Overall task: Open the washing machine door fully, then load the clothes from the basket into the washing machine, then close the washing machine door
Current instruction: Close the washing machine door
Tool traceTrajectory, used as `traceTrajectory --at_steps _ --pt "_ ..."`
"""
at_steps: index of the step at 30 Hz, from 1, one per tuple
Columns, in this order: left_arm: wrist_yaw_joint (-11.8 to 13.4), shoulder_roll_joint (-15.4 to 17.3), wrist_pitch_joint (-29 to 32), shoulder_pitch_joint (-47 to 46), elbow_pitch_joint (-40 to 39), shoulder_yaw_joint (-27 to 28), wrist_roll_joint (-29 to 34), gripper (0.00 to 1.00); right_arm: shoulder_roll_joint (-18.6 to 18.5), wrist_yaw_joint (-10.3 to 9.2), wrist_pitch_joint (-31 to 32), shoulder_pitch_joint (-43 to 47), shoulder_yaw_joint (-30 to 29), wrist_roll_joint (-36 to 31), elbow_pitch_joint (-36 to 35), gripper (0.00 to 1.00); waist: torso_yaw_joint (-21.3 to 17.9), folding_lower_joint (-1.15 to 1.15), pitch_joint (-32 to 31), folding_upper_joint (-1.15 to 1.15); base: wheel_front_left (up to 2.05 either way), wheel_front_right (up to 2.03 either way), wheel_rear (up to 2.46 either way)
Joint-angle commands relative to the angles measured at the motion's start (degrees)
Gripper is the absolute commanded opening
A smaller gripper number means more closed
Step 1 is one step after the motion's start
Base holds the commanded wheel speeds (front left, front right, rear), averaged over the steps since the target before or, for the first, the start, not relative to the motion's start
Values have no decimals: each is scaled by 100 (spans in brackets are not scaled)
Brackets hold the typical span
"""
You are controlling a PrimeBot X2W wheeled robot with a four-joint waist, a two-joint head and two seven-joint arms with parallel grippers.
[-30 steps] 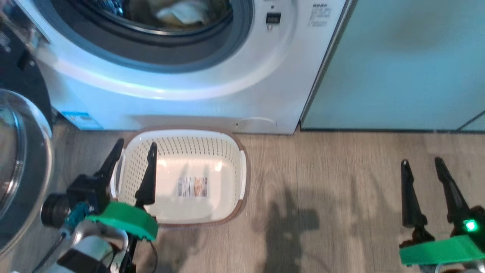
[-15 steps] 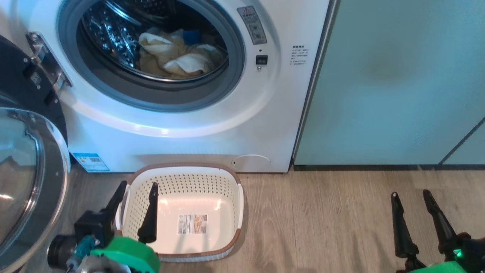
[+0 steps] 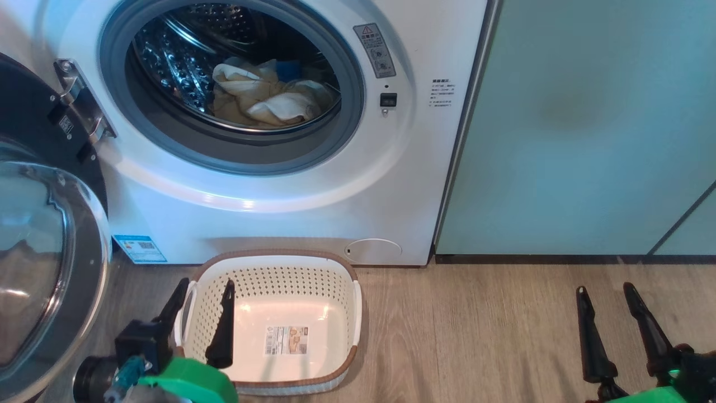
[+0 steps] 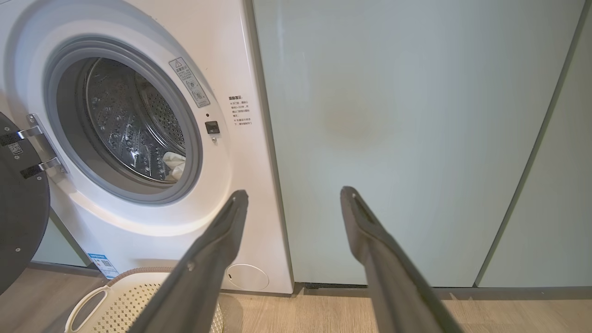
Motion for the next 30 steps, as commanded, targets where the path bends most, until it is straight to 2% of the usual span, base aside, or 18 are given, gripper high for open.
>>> traceTrajectory --at_steps 1,19,30 --pt "257 66 -37 -263 -133 265 67 100 -87 -16 20 -109 119 -48 -214 100 -4 0 -12 0 0 0 0" --pt "269 52 -37 -278 -69 226 160 100 -87 -16 59 -87 97 -52 -248 100 -3 0 -53 0 -4 6 -3" --pt "289 37 -37 -319 -52 201 187 100 -87 -16 59 -98 83 -54 -248 100 28 0 -51 0 -120 134 -14"
